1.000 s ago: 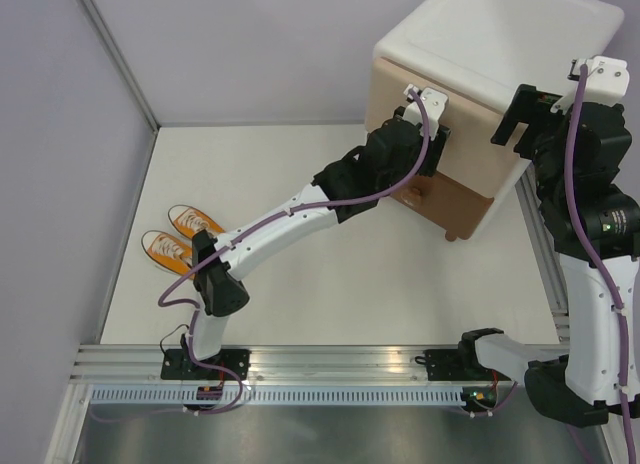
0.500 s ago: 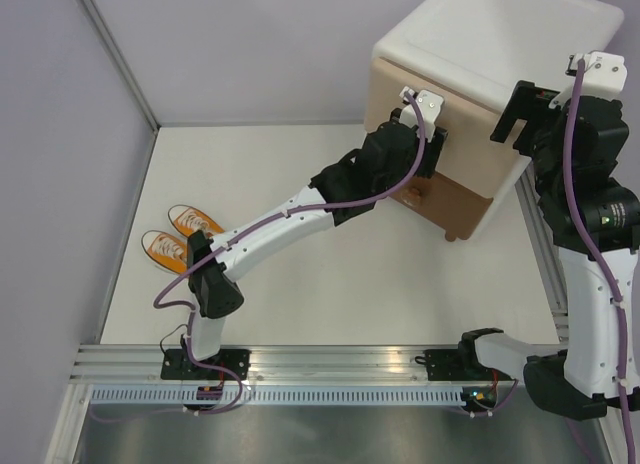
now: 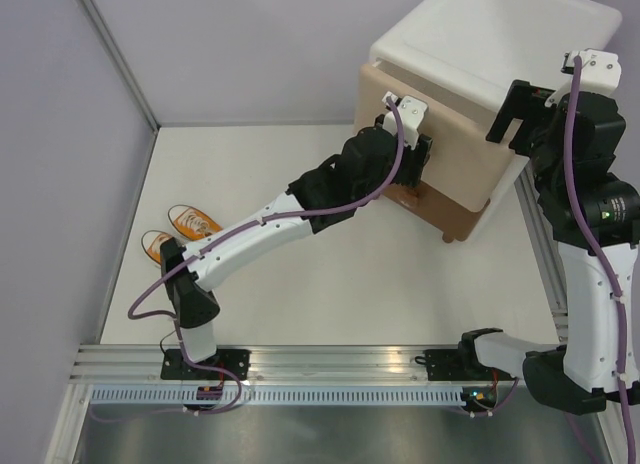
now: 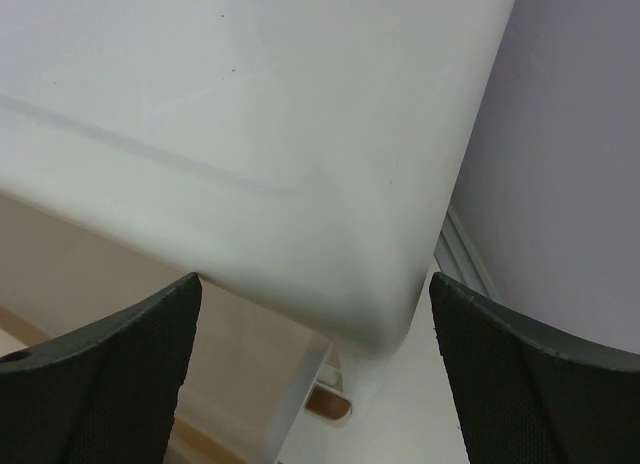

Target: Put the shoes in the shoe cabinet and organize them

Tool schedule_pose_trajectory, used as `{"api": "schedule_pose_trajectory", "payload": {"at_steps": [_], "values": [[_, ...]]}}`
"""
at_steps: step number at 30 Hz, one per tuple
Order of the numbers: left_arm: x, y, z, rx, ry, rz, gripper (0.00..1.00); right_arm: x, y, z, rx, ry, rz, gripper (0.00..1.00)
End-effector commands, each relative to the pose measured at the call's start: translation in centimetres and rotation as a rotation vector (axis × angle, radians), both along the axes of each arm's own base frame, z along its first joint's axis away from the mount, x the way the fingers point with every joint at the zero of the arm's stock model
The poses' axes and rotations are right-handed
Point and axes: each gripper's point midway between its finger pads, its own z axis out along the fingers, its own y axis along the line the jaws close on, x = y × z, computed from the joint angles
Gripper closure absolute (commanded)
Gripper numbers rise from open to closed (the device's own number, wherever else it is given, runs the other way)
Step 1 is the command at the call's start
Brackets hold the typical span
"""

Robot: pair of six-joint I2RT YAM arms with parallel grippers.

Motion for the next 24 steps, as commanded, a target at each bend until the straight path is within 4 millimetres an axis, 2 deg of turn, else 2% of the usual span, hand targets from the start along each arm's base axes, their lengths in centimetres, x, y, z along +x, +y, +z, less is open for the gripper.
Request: {"api": "schedule_pose_trajectory", "payload": {"at_steps": [1, 4, 8, 9, 13, 20, 21, 23, 24], "values": [[-1.5, 3.0, 6.2, -0.151, -0.030, 0.027, 0.98, 0.2, -1.3, -0.4, -0.015, 0.025, -0.069, 0.02], [-2.3, 3.4, 6.5, -0.161, -0.024, 0.020, 0.98, 0.3, -1.2, -0.5, -0.012, 0.027, -0.066, 0.02], [-3.5, 3.6, 5.7, -0.153, 0.000, 0.006, 0.98, 0.3, -1.1, -0.5, -0.008, 0.025, -0.064, 0.02], [-3.7, 3.5, 4.5, -0.129, 0.017, 0.005, 0.98, 0.3, -1.1, -0.4, -0.007, 0.024, -0.062, 0.02], [-5.5, 4.0, 2.7, -0.103, 0.060, -0.015, 0.98, 0.4, -1.0, -0.4, -0.006, 0.025, -0.055, 0.02], [-7.6, 6.9, 0.7, -0.072, 0.114, -0.012, 0.98, 0.7, -0.9, -0.6, -0.005, 0.031, -0.054, 0.02], [-8.0, 7.5, 1.3, -0.086, 0.113, -0.015, 0.98, 0.7, -0.9, -0.7, -0.005, 0.031, -0.054, 0.02], [-8.6, 7.9, 0.8, -0.081, 0.136, -0.020, 0.98, 0.7, -0.9, -0.6, -0.004, 0.028, -0.054, 0.02], [-9.1, 8.5, 1.4, -0.096, 0.136, -0.026, 0.98, 0.7, -0.9, -0.6, -0.004, 0.030, -0.052, 0.02]]}}
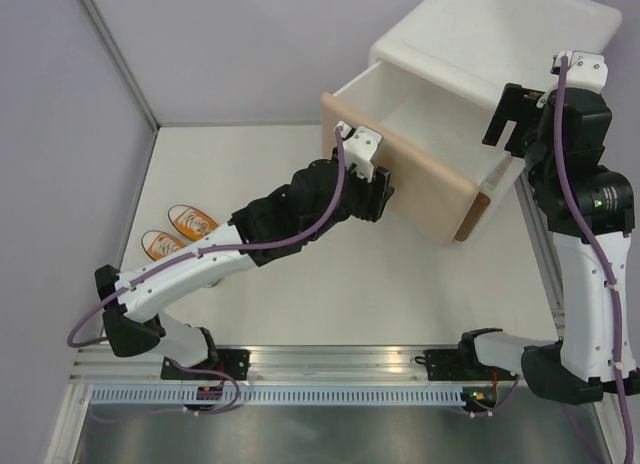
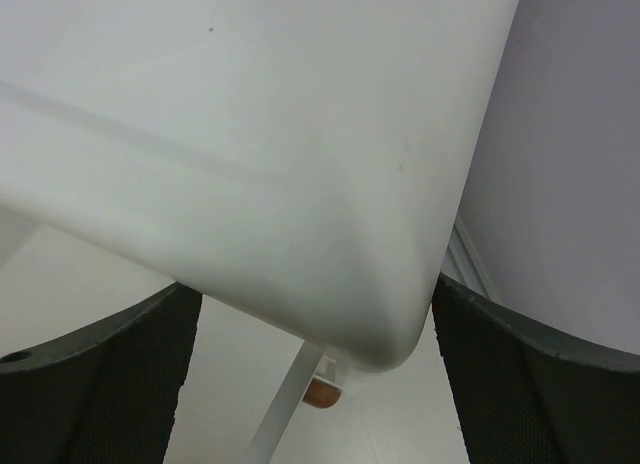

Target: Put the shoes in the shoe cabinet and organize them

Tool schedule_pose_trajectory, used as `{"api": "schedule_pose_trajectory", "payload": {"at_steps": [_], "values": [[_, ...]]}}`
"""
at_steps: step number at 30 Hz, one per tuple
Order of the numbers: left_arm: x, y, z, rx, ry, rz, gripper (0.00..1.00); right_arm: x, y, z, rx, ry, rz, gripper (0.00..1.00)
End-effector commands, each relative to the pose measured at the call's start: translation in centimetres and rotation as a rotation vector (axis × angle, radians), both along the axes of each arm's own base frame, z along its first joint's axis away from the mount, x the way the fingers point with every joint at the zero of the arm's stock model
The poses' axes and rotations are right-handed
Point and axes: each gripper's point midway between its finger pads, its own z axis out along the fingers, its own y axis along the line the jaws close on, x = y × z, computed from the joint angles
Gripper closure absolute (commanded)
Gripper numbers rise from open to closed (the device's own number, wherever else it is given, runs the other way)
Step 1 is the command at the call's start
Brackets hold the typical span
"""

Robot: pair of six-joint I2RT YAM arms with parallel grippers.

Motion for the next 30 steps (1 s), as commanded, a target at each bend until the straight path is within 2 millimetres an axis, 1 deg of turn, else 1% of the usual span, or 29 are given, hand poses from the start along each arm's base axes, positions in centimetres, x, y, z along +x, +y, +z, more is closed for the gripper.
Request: {"api": "schedule_pose_trajectory", "payload": {"at_steps": [1, 2, 3, 5, 7, 9, 10, 12, 15, 20, 24, 30], "values": [[-2.0, 1.5, 1.9, -0.114, 0.062, 0.000, 0.98, 0.0, -0.8, 1.4, 0.002, -0.052, -0.039, 0.02], [-2.3, 1.7, 1.5, -0.109, 0.074, -0.005, 0.98, 0.1, -0.8, 1.3, 0.001, -0.049, -0.040, 0.02], [-2.8, 1.9, 1.7, -0.122, 0.082, -0.015, 0.98, 0.2, -0.8, 1.3, 0.004, -0.050, -0.043, 0.02], [-3.5, 2.2, 1.2, -0.109, 0.099, -0.027, 0.98, 0.2, -0.7, 1.3, 0.006, -0.050, -0.042, 0.02], [-4.3, 2.6, 1.5, -0.120, 0.108, -0.039, 0.98, 0.4, -0.7, 1.2, 0.008, -0.048, -0.044, 0.02], [-4.9, 2.8, 1.0, -0.111, 0.123, -0.046, 0.98, 0.5, -0.7, 1.1, 0.009, -0.047, -0.044, 0.02], [-5.2, 3.1, 1.2, -0.116, 0.126, -0.050, 0.98, 0.5, -0.7, 1.1, 0.012, -0.048, -0.045, 0.02], [-5.8, 3.4, 0.4, -0.101, 0.146, -0.064, 0.98, 0.6, -0.7, 1.0, 0.010, -0.047, -0.044, 0.02], [-6.4, 4.1, 0.0, -0.092, 0.169, -0.065, 0.98, 0.7, -0.7, 0.9, 0.016, -0.049, -0.046, 0.02], [-7.3, 5.7, 0.5, -0.120, 0.178, -0.063, 0.98, 1.0, -0.5, 0.8, 0.024, -0.050, -0.043, 0.02], [-8.0, 6.1, 0.8, -0.137, 0.188, -0.080, 0.98, 1.1, -0.5, 0.8, 0.031, -0.056, -0.043, 0.02], [-9.5, 5.8, 0.5, -0.138, 0.226, -0.134, 0.98, 1.5, -0.4, 0.5, 0.033, -0.048, -0.047, 0.02]]}}
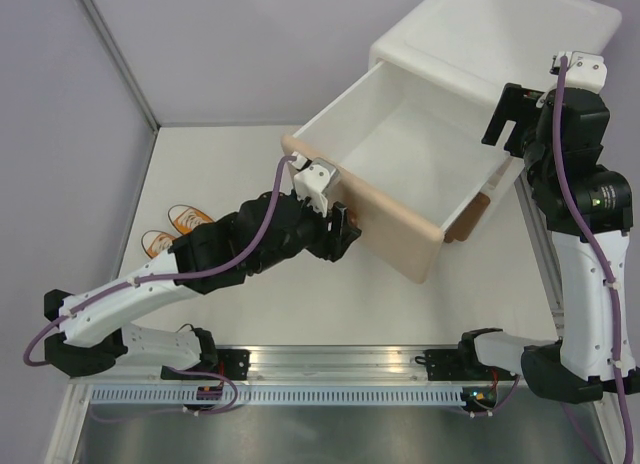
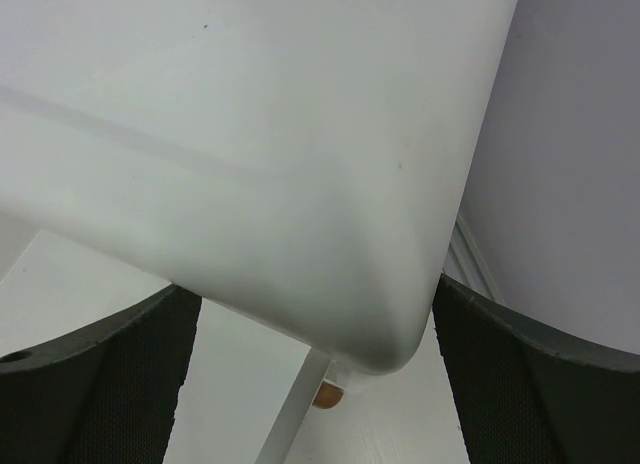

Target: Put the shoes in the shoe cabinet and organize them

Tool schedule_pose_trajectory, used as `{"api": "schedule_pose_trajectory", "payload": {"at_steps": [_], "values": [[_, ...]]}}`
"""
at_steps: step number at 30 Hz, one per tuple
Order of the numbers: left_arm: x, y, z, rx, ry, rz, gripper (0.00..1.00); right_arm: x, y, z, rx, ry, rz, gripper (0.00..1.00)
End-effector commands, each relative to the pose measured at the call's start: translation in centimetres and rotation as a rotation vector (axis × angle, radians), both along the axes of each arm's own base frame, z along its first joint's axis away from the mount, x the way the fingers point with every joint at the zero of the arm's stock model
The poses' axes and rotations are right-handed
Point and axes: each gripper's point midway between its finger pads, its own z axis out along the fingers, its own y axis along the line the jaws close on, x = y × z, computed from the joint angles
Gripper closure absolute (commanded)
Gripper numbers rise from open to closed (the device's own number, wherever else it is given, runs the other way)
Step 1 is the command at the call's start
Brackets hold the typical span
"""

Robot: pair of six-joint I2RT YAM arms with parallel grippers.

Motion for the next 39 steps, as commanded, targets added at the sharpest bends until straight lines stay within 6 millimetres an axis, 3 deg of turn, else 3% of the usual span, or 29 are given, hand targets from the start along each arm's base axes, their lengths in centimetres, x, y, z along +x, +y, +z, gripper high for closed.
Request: {"api": "schedule_pose_trajectory", "payload": {"at_steps": [1, 7, 18, 20, 21, 23, 24, 27, 31, 39], "values": [[-2.0, -0.7, 1.5, -0.119, 0.079, -0.048, 0.98, 1.3, -0.5, 0.7, 0.023, -0.051, -0.045, 0.02], [-2.1, 0.6, 0.0, -0.083, 0.093, -0.010, 0.98, 1.5, -0.5, 0.4, 0.022, -0.045, -0.043, 0.02], [-2.2, 3.4, -0.1, -0.084, 0.089, 0.046, 0.97, 1.9, -0.2, 0.2, 0.032, -0.047, -0.031, 0.02], [-2.3, 3.4, -0.2, -0.080, 0.093, 0.039, 0.84, 1.8, -0.2, 0.2, 0.031, -0.048, -0.028, 0.02], [-2.4, 3.5, -0.1, -0.084, 0.094, 0.034, 0.66, 1.8, 0.0, 0.3, 0.031, -0.050, -0.020, 0.02], [-2.7, 3.6, -0.2, -0.083, 0.097, 0.021, 0.44, 1.7, 0.0, 0.4, 0.030, -0.054, -0.013, 0.02], [-2.8, 3.7, -0.2, -0.084, 0.099, 0.018, 0.28, 1.7, 0.1, 0.5, 0.030, -0.057, -0.010, 0.02], [-3.1, 4.0, 0.3, -0.098, 0.092, 0.004, 0.11, 1.4, 0.4, 1.0, 0.027, -0.074, 0.019, 0.02], [-3.8, 4.5, 1.4, -0.127, 0.083, -0.027, 0.01, 0.8, 0.9, 1.9, 0.030, -0.106, 0.059, 0.02], [-2.5, 7.5, 3.5, -0.182, 0.020, 0.090, 0.00, -0.9, 2.4, 4.8, 0.029, -0.208, 0.171, 0.02]]}}
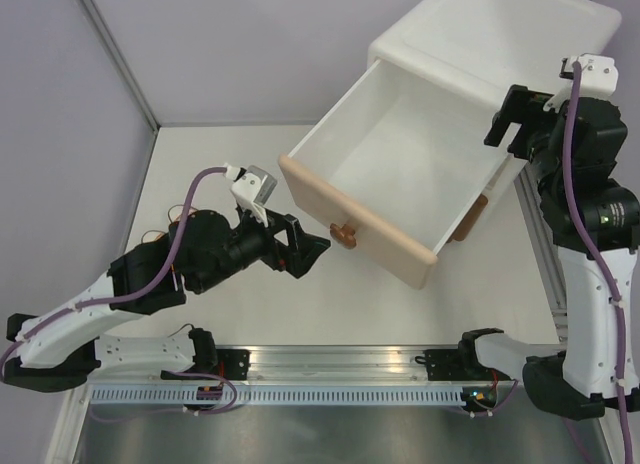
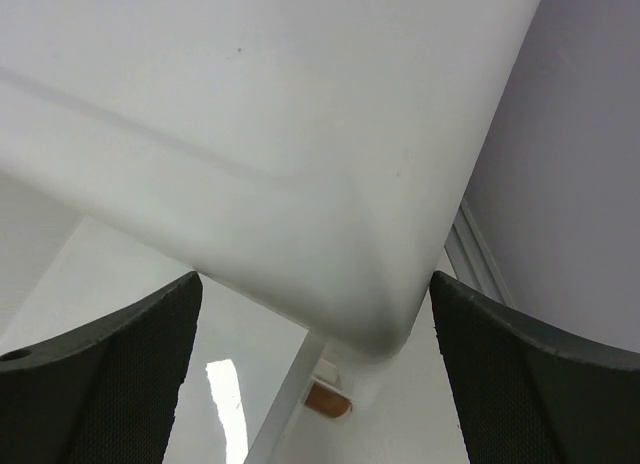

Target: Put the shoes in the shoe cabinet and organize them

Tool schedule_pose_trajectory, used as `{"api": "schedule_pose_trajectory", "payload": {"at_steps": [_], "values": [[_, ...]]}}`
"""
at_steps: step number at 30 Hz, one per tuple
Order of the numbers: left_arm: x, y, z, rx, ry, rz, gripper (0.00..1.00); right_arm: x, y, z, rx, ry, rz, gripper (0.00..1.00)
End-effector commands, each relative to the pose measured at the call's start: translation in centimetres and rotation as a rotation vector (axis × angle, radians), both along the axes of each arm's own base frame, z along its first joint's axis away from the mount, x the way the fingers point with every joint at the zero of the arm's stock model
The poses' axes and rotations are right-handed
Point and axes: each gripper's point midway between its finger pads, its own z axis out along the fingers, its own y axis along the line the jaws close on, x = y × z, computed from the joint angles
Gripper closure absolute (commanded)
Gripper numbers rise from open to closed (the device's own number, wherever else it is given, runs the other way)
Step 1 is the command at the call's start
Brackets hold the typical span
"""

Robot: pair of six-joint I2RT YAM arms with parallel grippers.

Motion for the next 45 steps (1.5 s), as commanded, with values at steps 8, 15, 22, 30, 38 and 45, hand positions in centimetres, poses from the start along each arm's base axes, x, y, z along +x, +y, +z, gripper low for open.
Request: {"api": "schedule_pose_trajectory", "payload": {"at_steps": [8, 15, 22, 30, 38, 45], "values": [[2.3, 2.7, 2.7, -0.026, -0.057, 0.171, 0.00, -3.3, 2.8, 6.5, -0.002, -0.284, 0.202, 0.02], [4.5, 3.1, 5.5, -0.050, -0.088, 0.235, 0.00, -5.8, 3.7, 5.9, -0.018, -0.354, 0.279, 0.02], [8.0, 2.8, 11.1, -0.109, -0.149, 0.245, 0.00, -6.4, 3.8, 2.9, -0.019, -0.305, 0.292, 0.02], [16.9, 5.9, 10.0, -0.069, -0.099, 0.427, 0.02, -8.0, 3.9, 2.2, -0.026, -0.307, 0.313, 0.02], [22.6, 14.4, 2.9, -0.024, 0.068, 0.709, 0.04, -8.6, 4.5, 0.4, 0.004, -0.297, 0.343, 0.02], [22.7, 17.4, -8.1, 0.099, 0.247, 0.834, 0.09, -9.9, 5.3, -0.4, 0.047, -0.310, 0.389, 0.02]]}}
